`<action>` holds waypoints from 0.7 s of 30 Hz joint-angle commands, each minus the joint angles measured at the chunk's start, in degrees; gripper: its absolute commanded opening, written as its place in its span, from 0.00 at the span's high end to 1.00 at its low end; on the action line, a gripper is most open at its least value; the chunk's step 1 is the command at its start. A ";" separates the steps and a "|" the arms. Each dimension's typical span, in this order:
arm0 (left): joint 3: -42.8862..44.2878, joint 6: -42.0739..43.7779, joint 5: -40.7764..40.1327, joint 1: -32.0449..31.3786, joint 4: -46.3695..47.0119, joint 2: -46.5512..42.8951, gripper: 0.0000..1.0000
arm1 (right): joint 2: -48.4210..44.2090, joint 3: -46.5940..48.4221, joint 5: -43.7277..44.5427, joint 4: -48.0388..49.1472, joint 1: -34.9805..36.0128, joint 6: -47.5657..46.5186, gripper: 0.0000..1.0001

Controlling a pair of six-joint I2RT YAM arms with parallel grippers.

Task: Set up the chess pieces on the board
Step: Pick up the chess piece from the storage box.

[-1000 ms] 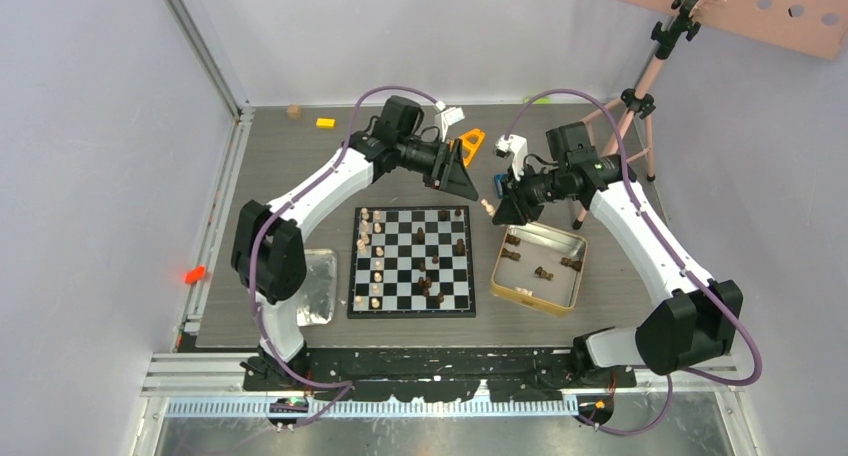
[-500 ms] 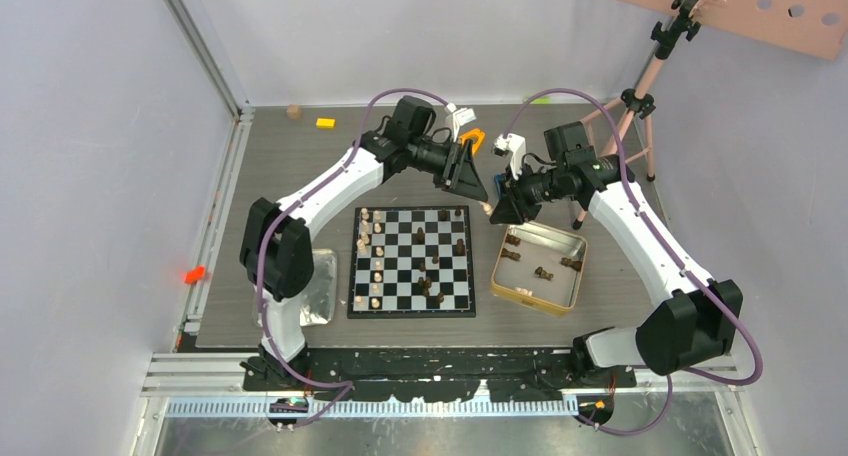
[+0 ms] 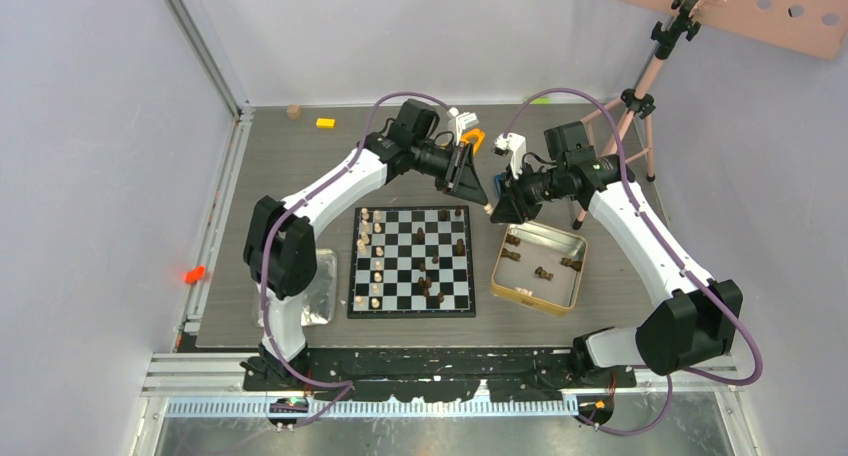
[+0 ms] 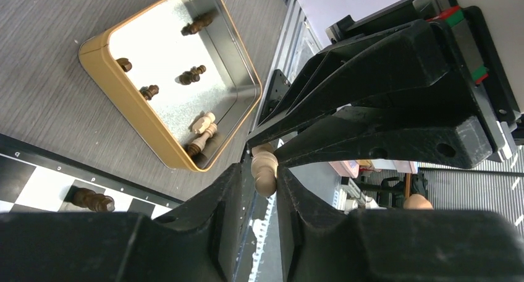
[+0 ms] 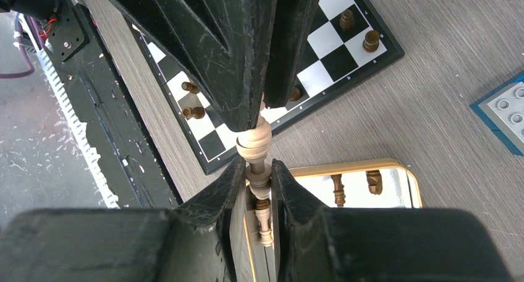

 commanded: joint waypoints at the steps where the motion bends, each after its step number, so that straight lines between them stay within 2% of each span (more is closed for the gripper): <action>1: 2.90 0.69 0.76 -0.33 -0.16 0.31 0.73 | -0.11 1.96 0.31 1.60 0.41 0.51 0.97; 3: 2.94 0.68 0.86 -0.34 -0.18 0.23 0.79 | -0.11 1.96 0.58 1.64 0.41 0.48 0.97; 8: 3.86 2.80 0.68 -0.01 -2.38 -0.81 1.00 | -0.45 1.09 1.69 1.51 0.41 0.25 0.97; 11: 3.58 5.72 -0.21 1.91 -5.04 -2.83 1.00 | -1.41 -0.66 3.92 1.48 0.41 -0.78 0.97; 14: 3.46 12.22 -3.09 5.35 -11.11 -5.55 1.00 | -2.89 -3.06 5.60 1.37 0.37 -1.29 0.97; 18: 2.59 29.88 -18.44 6.39 -23.59 -9.72 1.00 | -4.14 -5.07 6.79 0.78 0.32 -1.55 0.97; 21: -2.22 37.54 -30.78 6.31 -26.50 -12.75 1.00 | -4.84 -6.04 6.77 0.74 0.33 -1.35 0.97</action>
